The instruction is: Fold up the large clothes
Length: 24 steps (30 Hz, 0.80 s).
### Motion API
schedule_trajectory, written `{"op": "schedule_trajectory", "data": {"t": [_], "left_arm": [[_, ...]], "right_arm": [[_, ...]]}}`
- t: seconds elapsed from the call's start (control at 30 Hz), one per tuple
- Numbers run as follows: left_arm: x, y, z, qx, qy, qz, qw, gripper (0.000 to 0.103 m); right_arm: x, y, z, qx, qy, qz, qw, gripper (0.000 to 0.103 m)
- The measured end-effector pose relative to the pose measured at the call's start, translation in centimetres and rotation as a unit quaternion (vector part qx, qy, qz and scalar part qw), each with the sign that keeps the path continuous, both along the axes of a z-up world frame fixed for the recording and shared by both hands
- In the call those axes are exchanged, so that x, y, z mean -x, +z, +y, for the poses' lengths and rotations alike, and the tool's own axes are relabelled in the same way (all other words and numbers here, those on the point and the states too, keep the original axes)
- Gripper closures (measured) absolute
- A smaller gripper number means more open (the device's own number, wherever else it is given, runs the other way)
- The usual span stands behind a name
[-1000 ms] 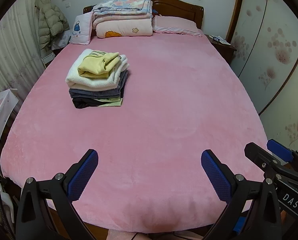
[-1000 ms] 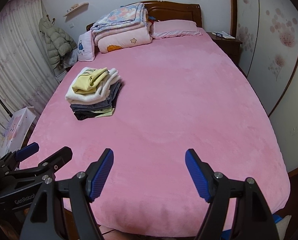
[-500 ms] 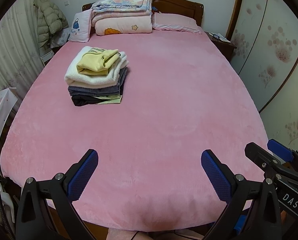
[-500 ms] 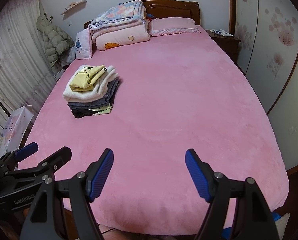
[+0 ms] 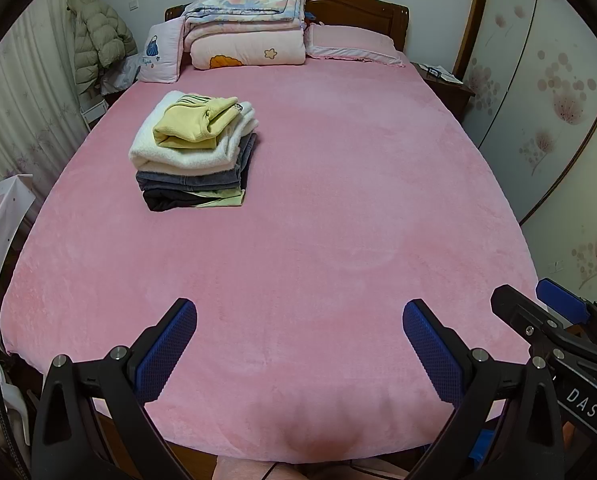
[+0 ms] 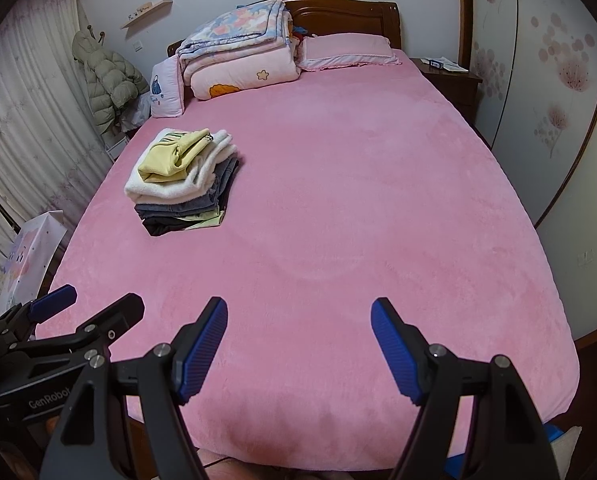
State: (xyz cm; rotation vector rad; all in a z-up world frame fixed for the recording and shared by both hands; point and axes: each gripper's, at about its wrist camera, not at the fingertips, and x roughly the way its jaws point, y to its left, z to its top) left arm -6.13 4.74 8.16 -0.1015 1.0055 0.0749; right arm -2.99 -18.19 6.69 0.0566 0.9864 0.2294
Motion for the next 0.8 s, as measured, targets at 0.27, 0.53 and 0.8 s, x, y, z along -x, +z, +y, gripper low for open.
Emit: {"op": "schedule_trajectory", "data": {"t": [0.27, 0.53, 0.8], "left_arm": [[0.1, -0.12, -0.01, 0.001, 0.0, 0.0, 1.0, 0.001], [0.11, -0.12, -0.02, 0.001, 0.0, 0.0, 1.0, 0.001], [0.14, -0.17, 0.08, 0.003, 0.0, 0.002, 1.0, 0.001]], "right_arm": [[-0.08, -0.02, -0.22, 0.0, 0.001, 0.0, 1.0, 0.028], [-0.09, -0.04, -0.24, 0.0, 0.001, 0.0, 1.0, 0.028], [-0.04, -0.03, -0.16, 0.0, 0.001, 0.0, 1.0, 0.028]]}}
